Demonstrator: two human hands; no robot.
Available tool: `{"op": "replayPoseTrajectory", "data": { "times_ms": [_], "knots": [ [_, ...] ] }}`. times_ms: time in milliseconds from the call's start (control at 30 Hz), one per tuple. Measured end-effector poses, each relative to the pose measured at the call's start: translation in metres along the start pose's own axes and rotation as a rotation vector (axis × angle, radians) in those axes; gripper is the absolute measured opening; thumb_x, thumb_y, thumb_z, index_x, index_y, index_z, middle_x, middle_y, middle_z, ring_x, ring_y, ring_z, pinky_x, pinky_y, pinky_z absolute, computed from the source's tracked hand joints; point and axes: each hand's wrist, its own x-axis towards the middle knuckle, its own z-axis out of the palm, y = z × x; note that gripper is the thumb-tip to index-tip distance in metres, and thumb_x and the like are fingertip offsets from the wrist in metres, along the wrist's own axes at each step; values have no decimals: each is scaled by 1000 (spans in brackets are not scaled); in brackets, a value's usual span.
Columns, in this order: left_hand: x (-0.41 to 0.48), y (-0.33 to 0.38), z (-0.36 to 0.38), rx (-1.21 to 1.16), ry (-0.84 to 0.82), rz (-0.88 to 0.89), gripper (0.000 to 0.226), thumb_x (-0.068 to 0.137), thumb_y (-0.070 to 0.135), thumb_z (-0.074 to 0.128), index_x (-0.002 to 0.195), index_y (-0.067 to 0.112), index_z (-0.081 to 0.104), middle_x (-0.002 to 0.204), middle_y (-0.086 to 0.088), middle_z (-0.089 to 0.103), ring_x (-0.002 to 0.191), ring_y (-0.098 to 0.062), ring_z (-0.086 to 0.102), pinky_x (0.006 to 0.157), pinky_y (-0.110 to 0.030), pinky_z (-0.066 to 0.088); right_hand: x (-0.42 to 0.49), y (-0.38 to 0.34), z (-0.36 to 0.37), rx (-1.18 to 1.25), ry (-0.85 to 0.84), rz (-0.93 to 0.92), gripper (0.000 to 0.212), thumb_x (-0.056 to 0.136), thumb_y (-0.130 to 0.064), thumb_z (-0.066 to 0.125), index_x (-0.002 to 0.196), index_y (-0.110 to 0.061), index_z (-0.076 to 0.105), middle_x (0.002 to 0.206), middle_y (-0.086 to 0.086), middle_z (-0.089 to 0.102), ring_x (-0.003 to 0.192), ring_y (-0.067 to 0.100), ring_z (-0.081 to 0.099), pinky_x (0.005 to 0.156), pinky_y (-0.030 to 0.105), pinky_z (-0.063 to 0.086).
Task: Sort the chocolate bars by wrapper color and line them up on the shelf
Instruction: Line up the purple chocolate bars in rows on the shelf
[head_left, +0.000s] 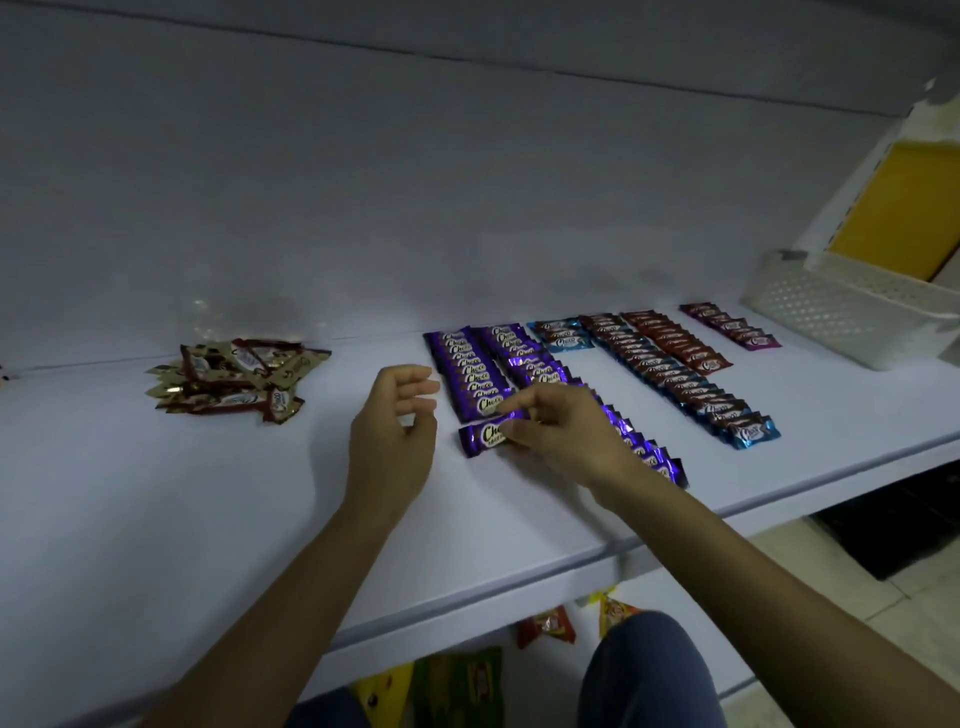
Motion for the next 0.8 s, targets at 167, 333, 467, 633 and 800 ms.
{"op": "replayPoseTrajectory", "data": {
  "times_ms": [167,333,467,633,800],
  "knots": [
    [-2,-2,1,53,-25,-13,27,87,-5,55,100,19,57,92,17,62,78,12,58,69,-3,42,7,8,-2,-586,-19,-128,12,86,-15,67,97,-16,72,88,-8,63,79,5,51,66,14,38],
    [-3,-7,3,273,-110,0,27,88,3,59,114,11,66,115,-4,65,107,-18,57,92,-28,43,21,8,-5,-774,48,-195,10,83,-17,68,91,-23,70,95,-4,70,93,17,57,82,30,43],
    [-4,-10,8,500,-240,43,38,90,15,62,127,7,60,130,-11,58,124,-28,45,103,-32,33,32,9,-4,-892,106,-247,14,86,-25,67,99,-28,71,103,-2,66,104,22,50,82,29,34],
    [-2,-10,9,521,-238,24,41,90,19,61,130,12,56,129,-8,57,123,-27,43,99,-34,34,43,9,-1,-942,116,-269,18,87,-25,64,104,-29,70,110,0,62,110,24,46,84,30,32],
    [-1,-9,8,486,-227,13,42,90,18,62,130,12,54,127,-7,58,121,-26,45,95,-31,35,47,13,-1,-940,112,-293,18,86,-27,66,104,-25,69,107,2,62,106,24,48,84,31,35]
  ]
}}
